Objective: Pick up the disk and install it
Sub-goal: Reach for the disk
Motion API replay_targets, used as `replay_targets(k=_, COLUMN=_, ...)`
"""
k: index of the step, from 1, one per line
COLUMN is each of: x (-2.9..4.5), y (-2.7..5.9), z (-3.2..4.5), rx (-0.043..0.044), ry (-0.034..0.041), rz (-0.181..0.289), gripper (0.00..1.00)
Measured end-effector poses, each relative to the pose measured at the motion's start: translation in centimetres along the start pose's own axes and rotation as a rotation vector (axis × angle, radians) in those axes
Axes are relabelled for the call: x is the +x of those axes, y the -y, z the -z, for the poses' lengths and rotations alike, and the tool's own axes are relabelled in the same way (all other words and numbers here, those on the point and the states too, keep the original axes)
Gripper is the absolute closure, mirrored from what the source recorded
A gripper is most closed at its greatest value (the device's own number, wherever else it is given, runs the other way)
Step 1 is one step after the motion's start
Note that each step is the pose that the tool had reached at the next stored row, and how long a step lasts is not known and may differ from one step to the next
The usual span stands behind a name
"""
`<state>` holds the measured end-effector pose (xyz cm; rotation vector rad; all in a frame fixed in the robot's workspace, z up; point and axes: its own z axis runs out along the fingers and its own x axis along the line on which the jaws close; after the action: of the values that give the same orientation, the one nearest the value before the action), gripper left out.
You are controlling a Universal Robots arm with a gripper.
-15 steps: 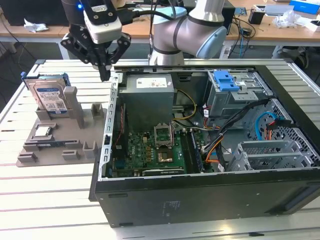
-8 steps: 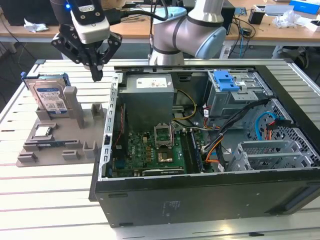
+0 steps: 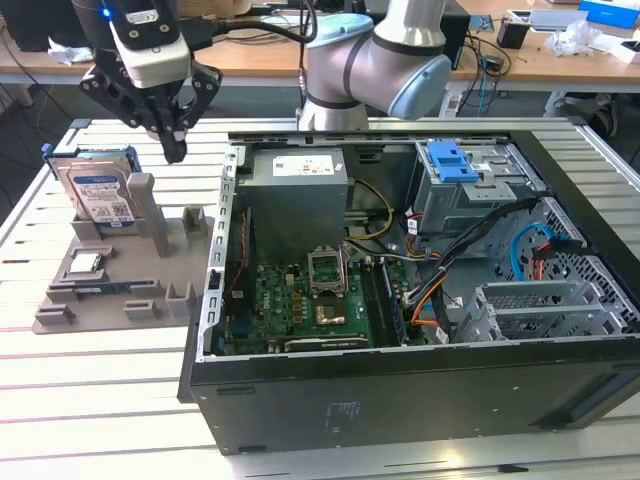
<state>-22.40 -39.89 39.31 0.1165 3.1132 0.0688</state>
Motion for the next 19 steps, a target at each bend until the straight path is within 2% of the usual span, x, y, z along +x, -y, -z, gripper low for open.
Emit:
replay_targets(k=14, x=1.60, y=0.12, z=0.03, rx=-0.0001, ry=0.0000, rz=0.000, gripper=0.89)
replay_targets(k=19, x=1.90, y=0.14, z=0.03, rx=0.0000, ry=0.0000, rz=0.000, gripper=0.89)
